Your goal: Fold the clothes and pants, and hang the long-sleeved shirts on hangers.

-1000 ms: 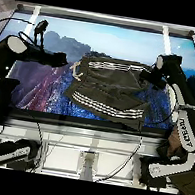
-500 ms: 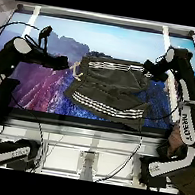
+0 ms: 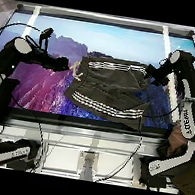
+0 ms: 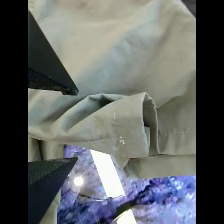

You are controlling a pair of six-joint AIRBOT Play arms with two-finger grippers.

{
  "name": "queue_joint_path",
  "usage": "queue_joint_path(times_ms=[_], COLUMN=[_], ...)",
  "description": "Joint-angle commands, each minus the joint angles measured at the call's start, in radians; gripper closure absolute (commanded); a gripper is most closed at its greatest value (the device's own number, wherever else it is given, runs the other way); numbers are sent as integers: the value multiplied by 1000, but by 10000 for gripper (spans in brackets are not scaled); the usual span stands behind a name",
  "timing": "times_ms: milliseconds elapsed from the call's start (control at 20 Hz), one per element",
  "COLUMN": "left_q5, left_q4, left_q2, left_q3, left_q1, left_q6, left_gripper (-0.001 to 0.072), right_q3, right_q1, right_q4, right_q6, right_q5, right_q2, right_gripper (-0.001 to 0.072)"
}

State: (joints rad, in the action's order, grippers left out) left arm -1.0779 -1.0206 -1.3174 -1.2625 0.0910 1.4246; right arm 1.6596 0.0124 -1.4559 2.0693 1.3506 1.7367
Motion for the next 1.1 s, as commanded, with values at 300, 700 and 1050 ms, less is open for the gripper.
queue_joint_path(times_ms=[300, 700, 1050], left_q5=[-9, -16, -16], left_q4=[0, 0, 0], left_q2=[-1, -1, -1], left_q3=[0, 0, 0], left_q1=[1, 1, 1], left_q6=[0, 0, 0], left_gripper=[695, 696, 695], right_q3=[0, 0, 0], right_q1=[5, 10, 17], right_q4=[71, -96, -162], right_q6=[-64, 16, 108], right_q5=[-1, 86, 344], right_q2=[89, 23, -54], right_gripper=[301, 708, 568])
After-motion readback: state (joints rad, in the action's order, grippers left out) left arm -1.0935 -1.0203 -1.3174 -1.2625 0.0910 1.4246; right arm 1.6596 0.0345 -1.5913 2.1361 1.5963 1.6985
